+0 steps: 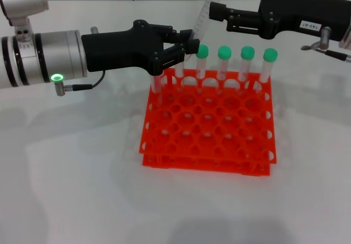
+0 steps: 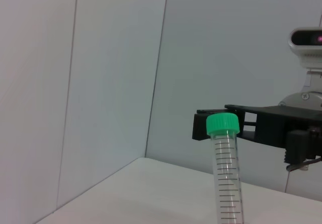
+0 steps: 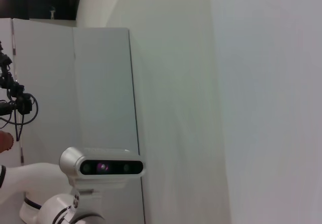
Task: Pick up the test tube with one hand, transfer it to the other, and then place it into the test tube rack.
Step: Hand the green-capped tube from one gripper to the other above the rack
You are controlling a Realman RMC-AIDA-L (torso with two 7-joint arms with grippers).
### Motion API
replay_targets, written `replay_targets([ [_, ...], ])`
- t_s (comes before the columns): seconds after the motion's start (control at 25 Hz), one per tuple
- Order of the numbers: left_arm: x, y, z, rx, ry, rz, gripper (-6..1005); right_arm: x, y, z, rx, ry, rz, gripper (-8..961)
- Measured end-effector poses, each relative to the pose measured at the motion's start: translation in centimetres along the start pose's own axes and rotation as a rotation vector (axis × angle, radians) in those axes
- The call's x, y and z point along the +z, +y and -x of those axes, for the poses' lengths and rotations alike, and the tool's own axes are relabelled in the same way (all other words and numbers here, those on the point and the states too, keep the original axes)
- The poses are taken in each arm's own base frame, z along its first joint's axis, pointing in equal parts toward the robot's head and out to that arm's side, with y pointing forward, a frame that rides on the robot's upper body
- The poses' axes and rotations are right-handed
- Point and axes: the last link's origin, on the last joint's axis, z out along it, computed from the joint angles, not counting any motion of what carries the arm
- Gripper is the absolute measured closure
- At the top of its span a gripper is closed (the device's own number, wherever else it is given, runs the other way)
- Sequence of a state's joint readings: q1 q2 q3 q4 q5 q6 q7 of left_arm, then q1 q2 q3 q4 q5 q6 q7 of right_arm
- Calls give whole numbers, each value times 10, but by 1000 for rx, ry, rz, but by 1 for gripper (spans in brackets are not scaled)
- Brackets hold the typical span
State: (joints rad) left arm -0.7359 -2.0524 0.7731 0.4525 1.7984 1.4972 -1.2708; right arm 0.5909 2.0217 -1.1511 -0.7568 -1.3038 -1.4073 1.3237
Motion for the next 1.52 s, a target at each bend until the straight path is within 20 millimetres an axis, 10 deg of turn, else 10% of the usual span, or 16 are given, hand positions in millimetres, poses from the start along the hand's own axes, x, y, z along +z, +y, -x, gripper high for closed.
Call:
replay_targets([
  [0.8, 0, 0, 0, -1, -1, 0, 835, 10, -3, 1, 12, -1, 2, 184],
  [1.52, 0, 0, 0, -2, 4, -1, 838, 17, -7, 2, 23, -2, -7, 531],
])
